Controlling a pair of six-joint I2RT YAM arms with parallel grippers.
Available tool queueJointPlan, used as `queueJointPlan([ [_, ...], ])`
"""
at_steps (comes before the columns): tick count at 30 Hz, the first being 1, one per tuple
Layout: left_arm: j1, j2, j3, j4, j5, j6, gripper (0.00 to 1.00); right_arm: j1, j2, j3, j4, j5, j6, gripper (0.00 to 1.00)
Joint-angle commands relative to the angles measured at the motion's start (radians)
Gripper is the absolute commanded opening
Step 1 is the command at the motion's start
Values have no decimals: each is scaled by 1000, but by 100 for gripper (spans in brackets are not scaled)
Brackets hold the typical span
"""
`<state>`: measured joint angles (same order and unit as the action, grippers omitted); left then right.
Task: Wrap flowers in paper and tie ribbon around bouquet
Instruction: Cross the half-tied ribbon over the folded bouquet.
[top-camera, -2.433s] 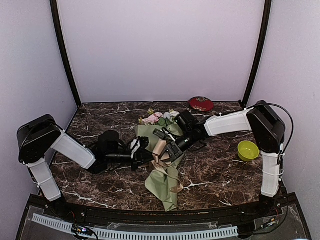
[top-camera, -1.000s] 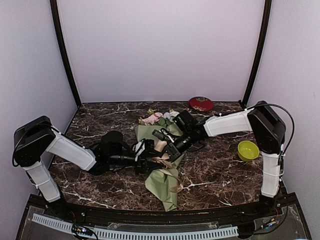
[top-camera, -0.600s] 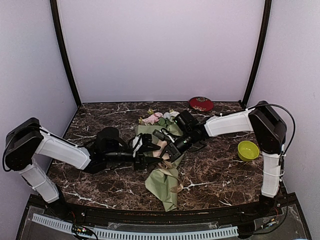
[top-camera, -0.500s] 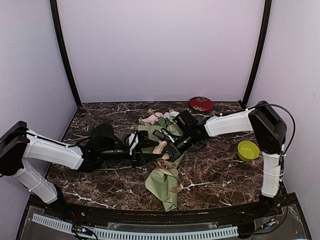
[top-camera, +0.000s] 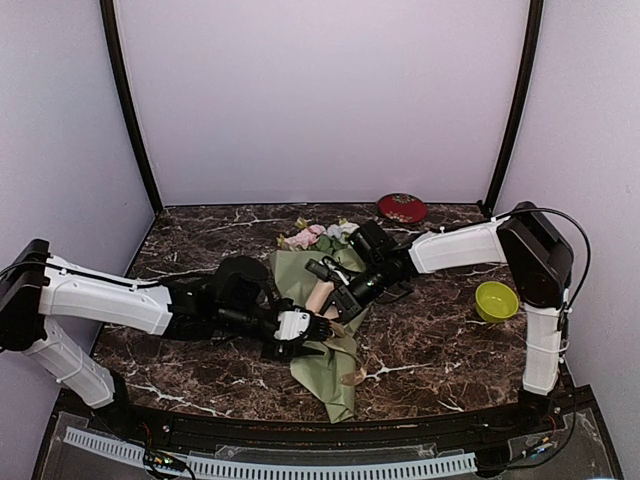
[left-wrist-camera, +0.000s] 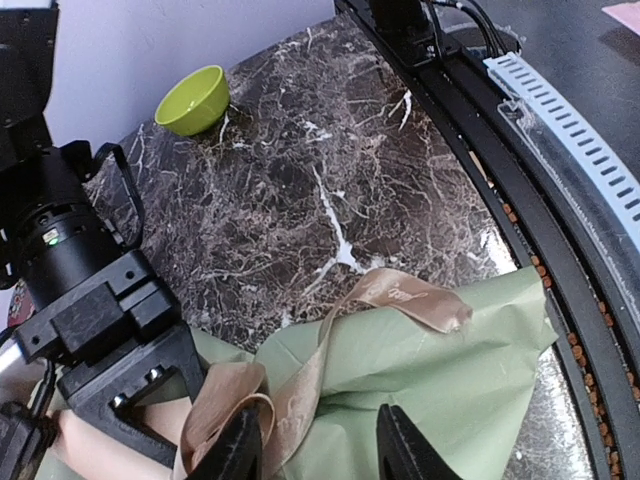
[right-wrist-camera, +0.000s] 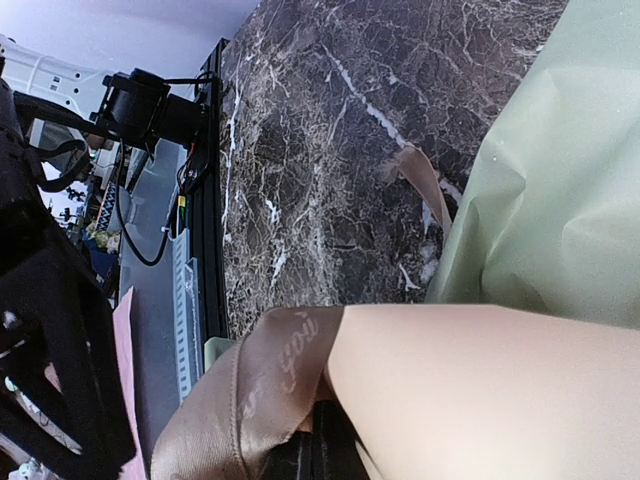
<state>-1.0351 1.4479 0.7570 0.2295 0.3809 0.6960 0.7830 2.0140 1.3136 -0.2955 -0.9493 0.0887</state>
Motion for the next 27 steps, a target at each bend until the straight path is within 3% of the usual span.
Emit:
queueJointPlan([
  [1, 2, 88, 114, -150, -9, 121, 39, 5, -17, -18, 23, -2, 12, 0],
  [15, 1, 167, 148, -89, -107, 158, 38, 5, -14, -23, 25, -9, 7, 0],
  [27, 1, 177, 145, 4, -175, 120, 22, 5, -19, -30, 26, -14, 2, 0],
])
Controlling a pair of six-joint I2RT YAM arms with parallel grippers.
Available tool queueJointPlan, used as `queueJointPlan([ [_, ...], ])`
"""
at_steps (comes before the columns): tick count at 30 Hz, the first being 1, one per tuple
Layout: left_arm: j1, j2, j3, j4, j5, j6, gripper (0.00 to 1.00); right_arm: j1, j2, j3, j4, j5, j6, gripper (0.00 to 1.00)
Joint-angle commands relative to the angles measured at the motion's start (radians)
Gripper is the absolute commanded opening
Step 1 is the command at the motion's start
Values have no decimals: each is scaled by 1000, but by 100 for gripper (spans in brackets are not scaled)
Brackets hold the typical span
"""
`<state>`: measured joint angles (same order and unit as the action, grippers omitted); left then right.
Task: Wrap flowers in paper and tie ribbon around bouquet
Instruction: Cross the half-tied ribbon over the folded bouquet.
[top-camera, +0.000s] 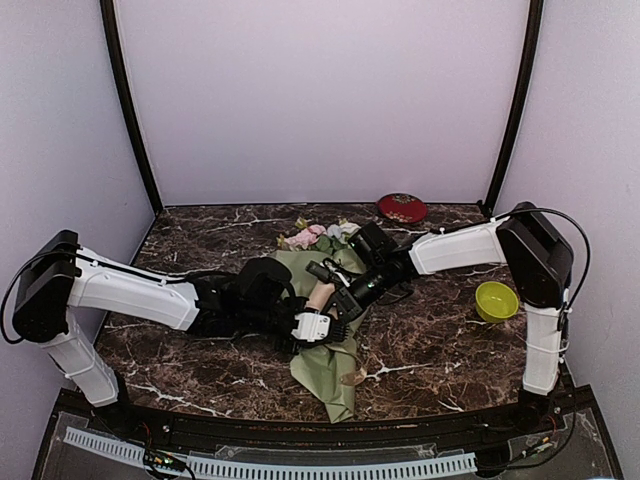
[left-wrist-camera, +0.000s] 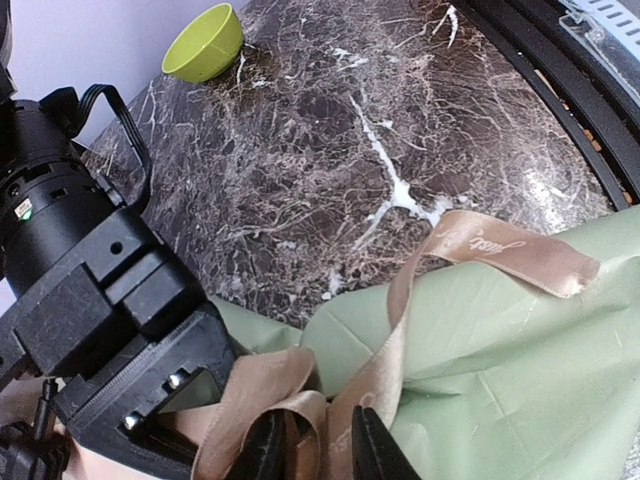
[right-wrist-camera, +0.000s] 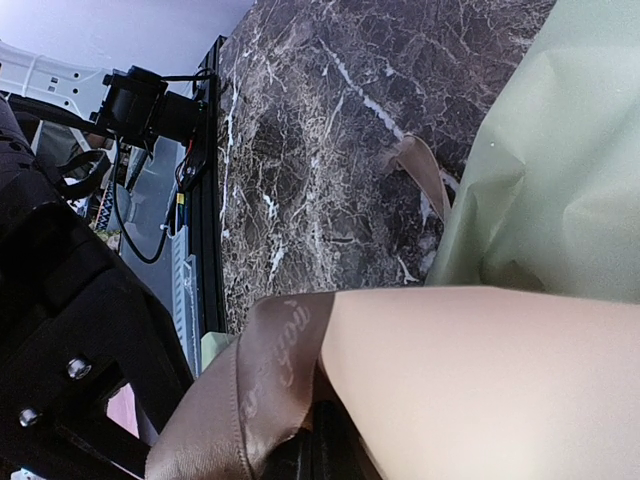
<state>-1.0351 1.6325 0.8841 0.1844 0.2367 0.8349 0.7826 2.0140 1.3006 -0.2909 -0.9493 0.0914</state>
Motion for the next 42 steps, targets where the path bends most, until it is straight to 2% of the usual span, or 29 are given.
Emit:
queueJointPlan([
  [1, 1, -11, 14, 63, -38, -25, 21, 5, -20, -17, 21, -15, 1, 0],
  [7, 1, -17, 18, 43, -15, -42, 0, 5, -19, -17, 20, -15, 1, 0],
  [14, 10, -92, -77, 79, 52, -124, 0, 0, -80, -44, 63, 44, 36, 0],
  [21, 85, -165, -196, 224, 219, -353, 0, -4, -168, -96, 114, 175, 99, 0],
  [27, 135, -175, -243, 243, 270, -480, 0, -21, -228, -173, 159, 222, 155, 0],
  [33, 171, -206, -311, 296, 266, -566, 0, -51, -281, -251, 190, 256, 201, 0],
  [42, 231, -195, -346, 243, 230, -707, 0, -78, -344, -371, 207, 284, 244, 0],
])
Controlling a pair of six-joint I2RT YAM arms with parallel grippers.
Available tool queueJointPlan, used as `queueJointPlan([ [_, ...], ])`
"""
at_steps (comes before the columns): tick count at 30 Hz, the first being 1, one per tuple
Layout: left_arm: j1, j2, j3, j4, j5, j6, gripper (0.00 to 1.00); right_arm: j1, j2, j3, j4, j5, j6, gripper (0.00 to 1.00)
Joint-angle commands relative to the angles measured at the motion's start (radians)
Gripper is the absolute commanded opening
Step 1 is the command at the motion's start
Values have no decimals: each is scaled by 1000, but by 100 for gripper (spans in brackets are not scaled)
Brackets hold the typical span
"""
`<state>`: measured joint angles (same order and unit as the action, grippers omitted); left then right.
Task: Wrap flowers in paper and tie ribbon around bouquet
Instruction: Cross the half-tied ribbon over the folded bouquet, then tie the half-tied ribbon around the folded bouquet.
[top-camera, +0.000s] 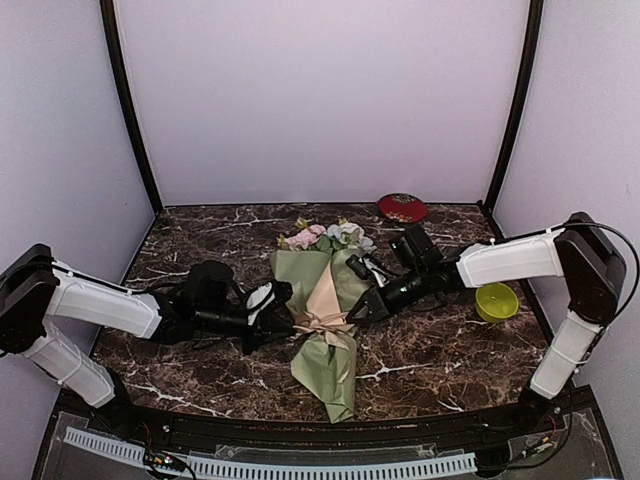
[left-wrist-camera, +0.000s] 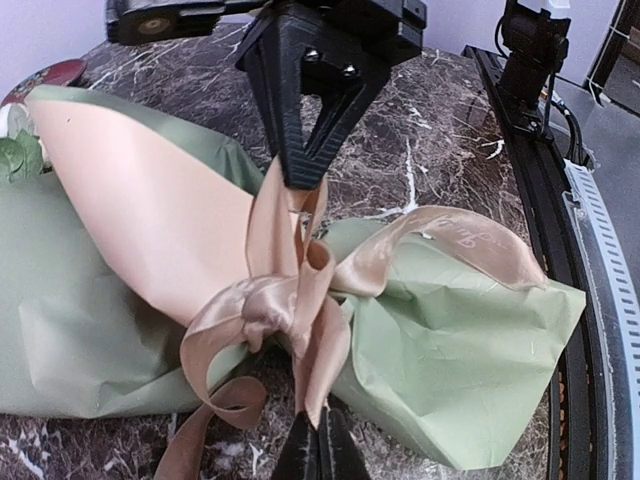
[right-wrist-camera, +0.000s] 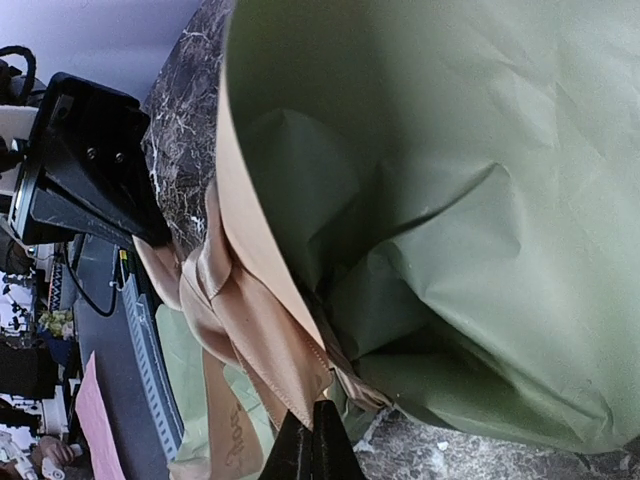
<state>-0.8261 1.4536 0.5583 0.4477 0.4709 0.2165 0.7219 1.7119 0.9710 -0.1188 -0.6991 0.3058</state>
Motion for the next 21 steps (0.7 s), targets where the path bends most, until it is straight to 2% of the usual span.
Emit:
queueJointPlan([
  [1, 29, -13, -24, -27, -2, -107, 0, -24, -46, -52, 38, 37, 36, 0],
  [9, 103, -1, -50, -49, -78, -210, 0, -54, -52, -122, 63, 43, 57, 0],
  [21, 171, 53, -44, -100, -128, -263, 0, -95, -54, -213, 56, 51, 63, 0],
])
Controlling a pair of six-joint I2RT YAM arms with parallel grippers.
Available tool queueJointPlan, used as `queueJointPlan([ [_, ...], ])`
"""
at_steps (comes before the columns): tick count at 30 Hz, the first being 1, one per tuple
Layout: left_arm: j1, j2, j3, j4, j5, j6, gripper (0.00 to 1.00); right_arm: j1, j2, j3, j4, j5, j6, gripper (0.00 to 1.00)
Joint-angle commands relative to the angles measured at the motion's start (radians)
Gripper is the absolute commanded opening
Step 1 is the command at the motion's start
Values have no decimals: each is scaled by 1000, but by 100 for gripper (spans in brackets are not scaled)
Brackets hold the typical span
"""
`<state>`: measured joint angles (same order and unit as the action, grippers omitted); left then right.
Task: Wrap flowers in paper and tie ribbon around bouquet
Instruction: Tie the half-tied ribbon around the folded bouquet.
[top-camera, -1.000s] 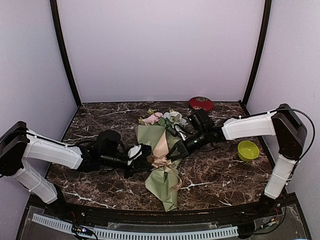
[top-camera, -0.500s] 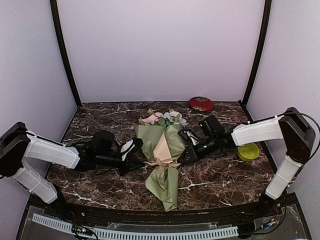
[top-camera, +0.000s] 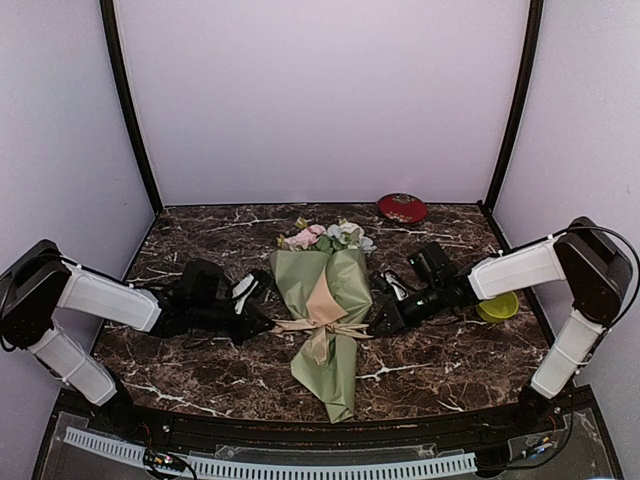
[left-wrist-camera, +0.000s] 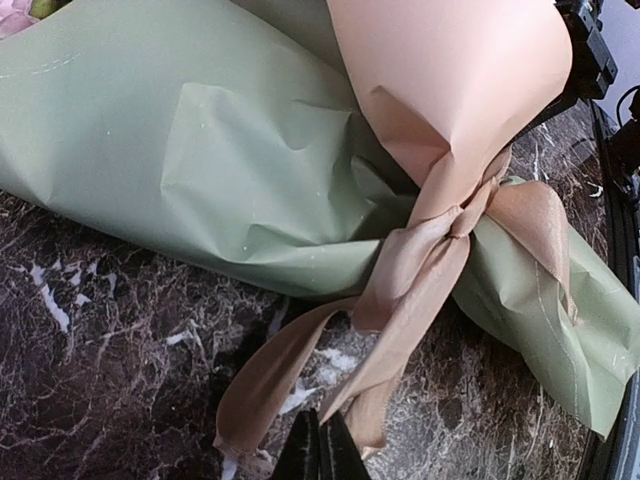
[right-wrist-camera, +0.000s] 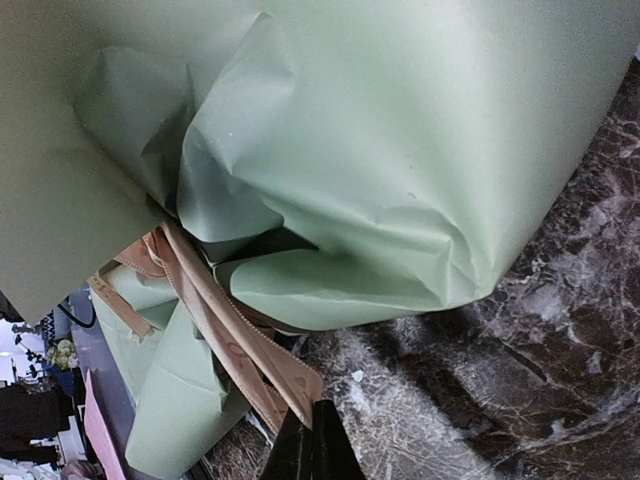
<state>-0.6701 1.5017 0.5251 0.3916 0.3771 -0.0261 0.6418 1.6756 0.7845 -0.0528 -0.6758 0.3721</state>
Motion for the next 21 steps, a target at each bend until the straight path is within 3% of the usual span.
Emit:
queueJointPlan([
  [1, 18, 13, -9, -49, -43, -20, 0, -18, -14, -30, -10, 27, -6, 0],
  [21, 98, 90, -14, -84, -86, -56, 0, -130, 33, -135, -10, 56, -11, 0],
])
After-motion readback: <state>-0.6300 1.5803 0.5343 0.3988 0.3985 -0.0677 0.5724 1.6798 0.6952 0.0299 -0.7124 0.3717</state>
